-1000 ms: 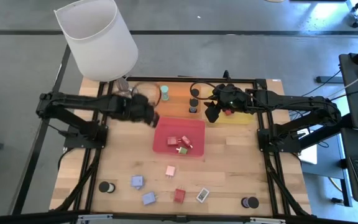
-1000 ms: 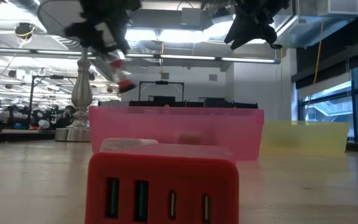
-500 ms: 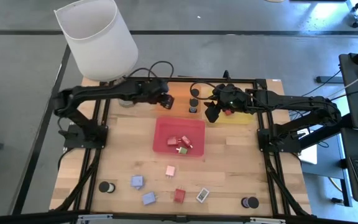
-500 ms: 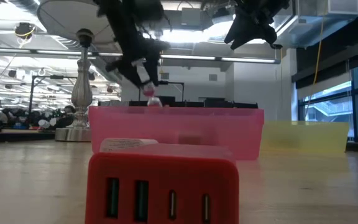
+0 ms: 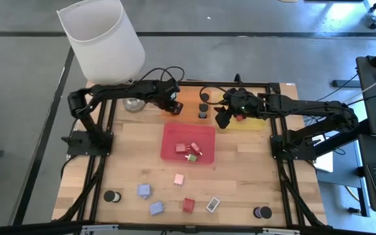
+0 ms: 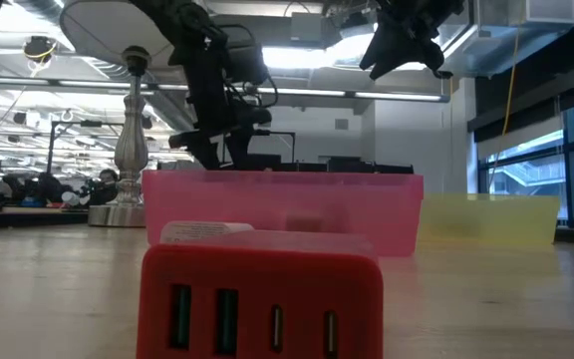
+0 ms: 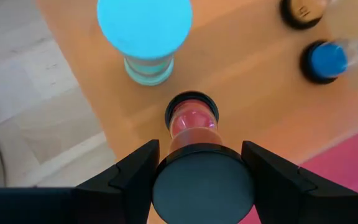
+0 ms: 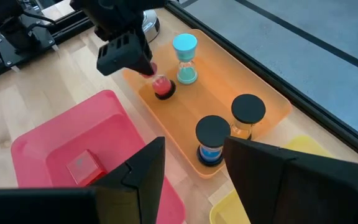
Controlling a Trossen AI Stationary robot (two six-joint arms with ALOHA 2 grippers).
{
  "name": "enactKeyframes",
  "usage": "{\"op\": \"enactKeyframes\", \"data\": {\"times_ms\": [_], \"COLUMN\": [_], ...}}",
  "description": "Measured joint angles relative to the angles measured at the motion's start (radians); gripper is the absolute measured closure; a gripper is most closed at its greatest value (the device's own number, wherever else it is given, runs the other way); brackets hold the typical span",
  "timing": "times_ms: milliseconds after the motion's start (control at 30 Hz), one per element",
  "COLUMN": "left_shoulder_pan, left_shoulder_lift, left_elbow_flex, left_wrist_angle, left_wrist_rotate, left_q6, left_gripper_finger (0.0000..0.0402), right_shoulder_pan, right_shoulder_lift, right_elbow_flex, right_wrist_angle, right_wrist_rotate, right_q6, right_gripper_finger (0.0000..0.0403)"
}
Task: Pick & Place Office items
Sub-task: Put the red black hourglass into the orange bin, then put the top light blue charger adapter into the red bin
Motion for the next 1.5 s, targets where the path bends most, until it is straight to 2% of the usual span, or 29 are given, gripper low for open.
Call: {"op": "enactKeyframes", "data": {"times_ms": [633,900,1033,1300,1500], "left_shoulder_pan": [0.02,0.018,0.018,-0.03,-0.168], "left_shoulder_lift": [0.006,0.005,-0.005,-0.126,-0.255], "left_elbow_flex": [0.0,0.0,0.0,0.0,0.0], "left_wrist_angle": [-0.048,-0.042,0.007,0.063,0.062], "left_wrist_rotate": [-0.005,-0.006,0.002,0.048,-0.103], "left_q6": [0.04,0.042,0.098,0.119,0.078], "left_gripper_finger": [0.0187,0.0133,0.0121,0.0119,0.0119], "right_shoulder_pan": [0.0,0.0,0.0,0.0,0.0], "right_shoulder_lift": [0.0,0.0,0.0,0.0,0.0], "right_elbow_flex": [0.0,0.0,0.0,0.0,0.0], "right_wrist_angle": [0.0,0.0,0.0,0.0,0.0], "right_wrist_rotate": [0.001,0.003,0.003,0.002,0.002], "right_q6": [0.0,0.0,0.0,0.0,0.0], "right_gripper_finger": [0.0236,0.0236,0.0236,0.0236,0.0236]}}
